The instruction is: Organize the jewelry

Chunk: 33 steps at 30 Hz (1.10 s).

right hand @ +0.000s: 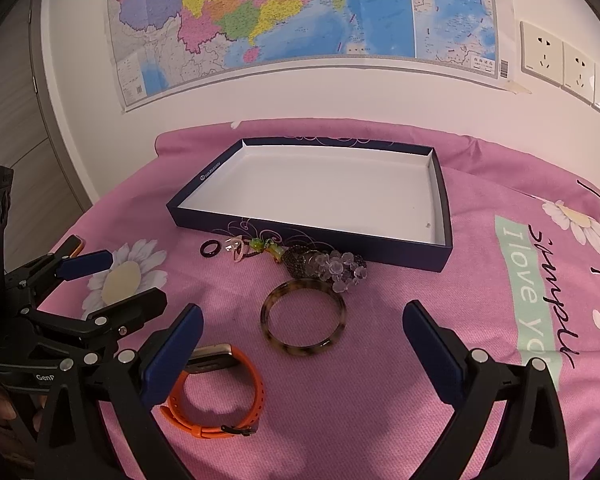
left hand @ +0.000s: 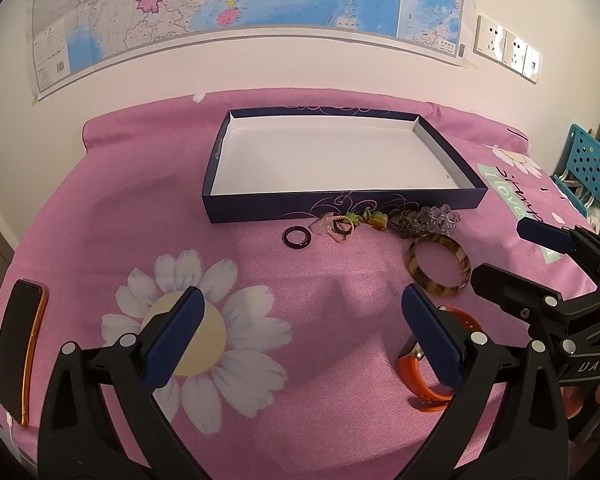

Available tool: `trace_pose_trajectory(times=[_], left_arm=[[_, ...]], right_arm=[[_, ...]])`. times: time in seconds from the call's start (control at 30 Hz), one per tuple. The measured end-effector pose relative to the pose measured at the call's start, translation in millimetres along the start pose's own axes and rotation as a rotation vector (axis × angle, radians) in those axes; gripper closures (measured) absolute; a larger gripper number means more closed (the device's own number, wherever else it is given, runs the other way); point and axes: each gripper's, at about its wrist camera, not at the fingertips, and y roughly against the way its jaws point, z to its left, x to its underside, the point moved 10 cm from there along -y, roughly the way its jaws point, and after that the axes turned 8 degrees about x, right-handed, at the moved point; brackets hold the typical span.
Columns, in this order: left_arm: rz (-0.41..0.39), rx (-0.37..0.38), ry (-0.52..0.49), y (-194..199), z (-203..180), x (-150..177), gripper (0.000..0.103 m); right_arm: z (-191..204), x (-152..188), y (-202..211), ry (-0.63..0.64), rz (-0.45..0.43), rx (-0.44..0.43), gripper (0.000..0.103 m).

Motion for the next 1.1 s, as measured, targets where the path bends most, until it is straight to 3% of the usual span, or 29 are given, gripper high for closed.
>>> trace_pose_trajectory(times=[1.1], left_arm=[[0.016, 0.007, 0.006, -0.5, 4.3, 5.0, 0.006]], right_arm=[[-3.4, 2.6, -3.3, -0.006, 0.006, -0.002, 0.006]])
